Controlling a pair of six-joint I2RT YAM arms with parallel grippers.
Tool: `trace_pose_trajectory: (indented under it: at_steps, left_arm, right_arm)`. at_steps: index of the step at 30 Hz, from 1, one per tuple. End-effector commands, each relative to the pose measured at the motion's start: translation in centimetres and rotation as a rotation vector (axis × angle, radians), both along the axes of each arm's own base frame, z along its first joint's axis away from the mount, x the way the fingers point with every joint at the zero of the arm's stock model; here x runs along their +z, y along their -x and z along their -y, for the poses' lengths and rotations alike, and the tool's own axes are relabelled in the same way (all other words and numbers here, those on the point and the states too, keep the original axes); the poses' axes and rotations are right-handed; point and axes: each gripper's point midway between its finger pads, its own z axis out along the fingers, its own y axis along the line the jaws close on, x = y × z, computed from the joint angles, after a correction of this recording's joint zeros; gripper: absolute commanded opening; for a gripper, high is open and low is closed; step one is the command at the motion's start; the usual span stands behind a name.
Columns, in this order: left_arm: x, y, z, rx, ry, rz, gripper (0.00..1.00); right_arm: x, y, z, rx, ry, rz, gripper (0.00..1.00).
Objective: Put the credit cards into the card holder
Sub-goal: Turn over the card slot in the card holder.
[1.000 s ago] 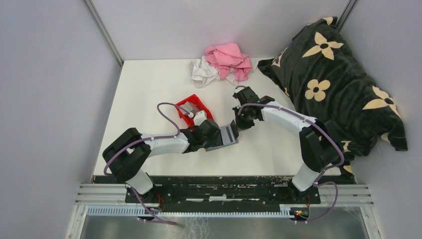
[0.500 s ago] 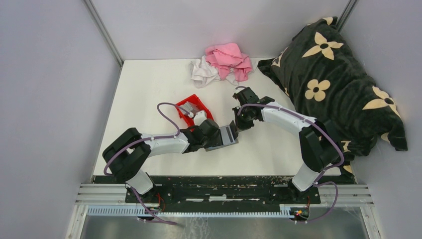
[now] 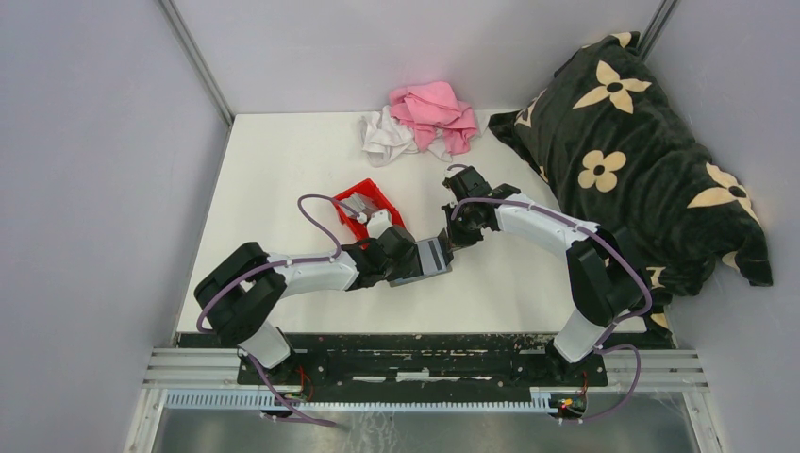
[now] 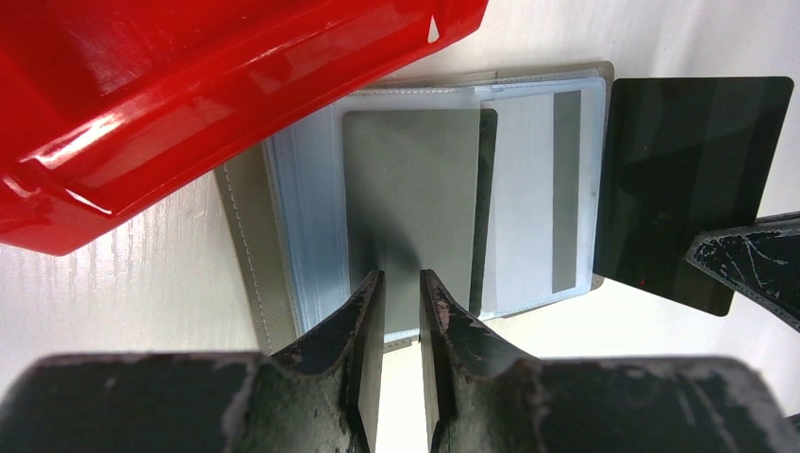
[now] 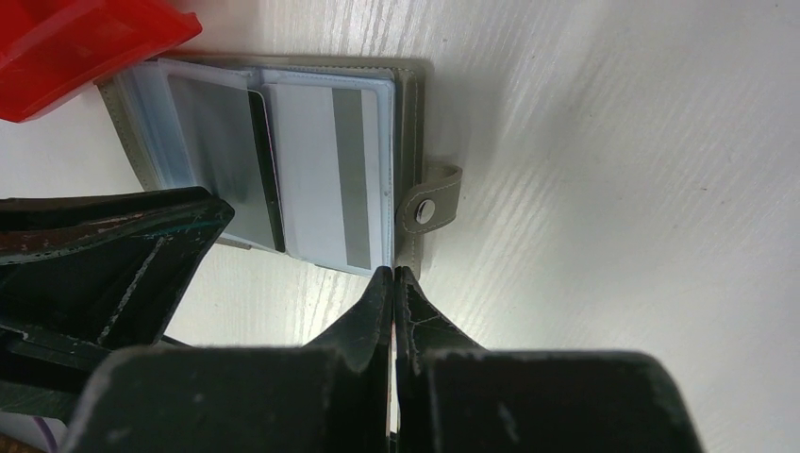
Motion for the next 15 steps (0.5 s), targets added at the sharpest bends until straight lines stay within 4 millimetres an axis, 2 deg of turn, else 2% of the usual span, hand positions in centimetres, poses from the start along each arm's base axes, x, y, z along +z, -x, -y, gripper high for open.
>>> trace_pose_trajectory:
  at_steps: [1, 15]
  left_arm:
    - [-2.43, 1.76, -1.74, -0.028, -0.098, -0.064, 0.27]
    - [-2.85, 1.93, -1.84, -0.029, -0.103, -0.074, 0.27]
  right_arm:
    - [0.98, -0.77, 0.14, -0.004, -0.001, 0.047, 0.01]
    - [0.43, -0.45, -0.42, -0.009, -0.032, 0.022, 0.01]
